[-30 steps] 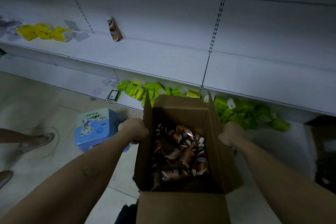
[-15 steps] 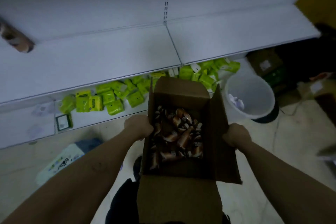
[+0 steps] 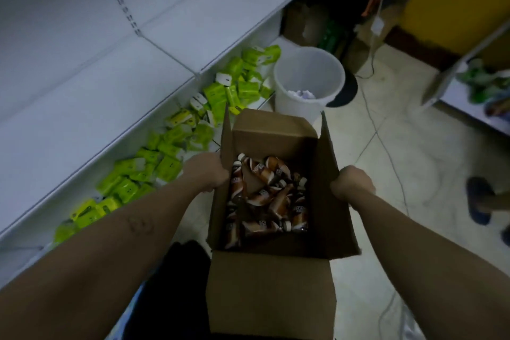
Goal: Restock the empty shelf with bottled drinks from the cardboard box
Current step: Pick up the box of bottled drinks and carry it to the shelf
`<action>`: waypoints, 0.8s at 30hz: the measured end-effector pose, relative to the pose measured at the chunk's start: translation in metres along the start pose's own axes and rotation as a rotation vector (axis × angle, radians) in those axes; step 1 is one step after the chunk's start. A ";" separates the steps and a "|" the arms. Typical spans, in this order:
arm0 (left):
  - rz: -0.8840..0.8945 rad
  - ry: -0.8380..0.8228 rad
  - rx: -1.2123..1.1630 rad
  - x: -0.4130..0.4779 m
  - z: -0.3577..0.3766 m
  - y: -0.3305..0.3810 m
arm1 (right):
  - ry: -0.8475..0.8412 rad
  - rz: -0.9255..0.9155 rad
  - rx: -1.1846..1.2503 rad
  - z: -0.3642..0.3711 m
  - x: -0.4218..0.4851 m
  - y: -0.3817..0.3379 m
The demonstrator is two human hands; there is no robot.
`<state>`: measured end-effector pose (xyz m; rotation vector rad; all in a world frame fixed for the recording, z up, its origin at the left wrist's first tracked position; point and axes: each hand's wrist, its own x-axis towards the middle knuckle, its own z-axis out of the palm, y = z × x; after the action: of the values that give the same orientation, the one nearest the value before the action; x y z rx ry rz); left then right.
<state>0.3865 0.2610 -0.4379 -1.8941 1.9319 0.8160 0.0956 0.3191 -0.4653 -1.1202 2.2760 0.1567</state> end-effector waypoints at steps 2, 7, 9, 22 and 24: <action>0.005 -0.009 0.038 0.007 0.018 0.003 | 0.025 0.032 0.028 0.018 -0.004 0.016; 0.077 -0.024 0.140 0.038 0.064 0.005 | 0.036 0.134 0.064 0.080 -0.004 0.042; 0.135 -0.017 0.197 0.061 0.080 0.006 | 0.043 0.187 0.092 0.109 0.005 0.043; 0.363 -0.028 0.383 0.276 0.229 -0.060 | 0.165 0.454 0.209 0.336 0.096 0.029; 0.402 0.012 0.382 0.299 0.253 -0.078 | 0.193 0.458 0.231 0.367 0.106 0.029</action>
<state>0.3995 0.1737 -0.8275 -1.3158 2.3158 0.4827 0.1912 0.3935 -0.8282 -0.5039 2.6131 -0.0392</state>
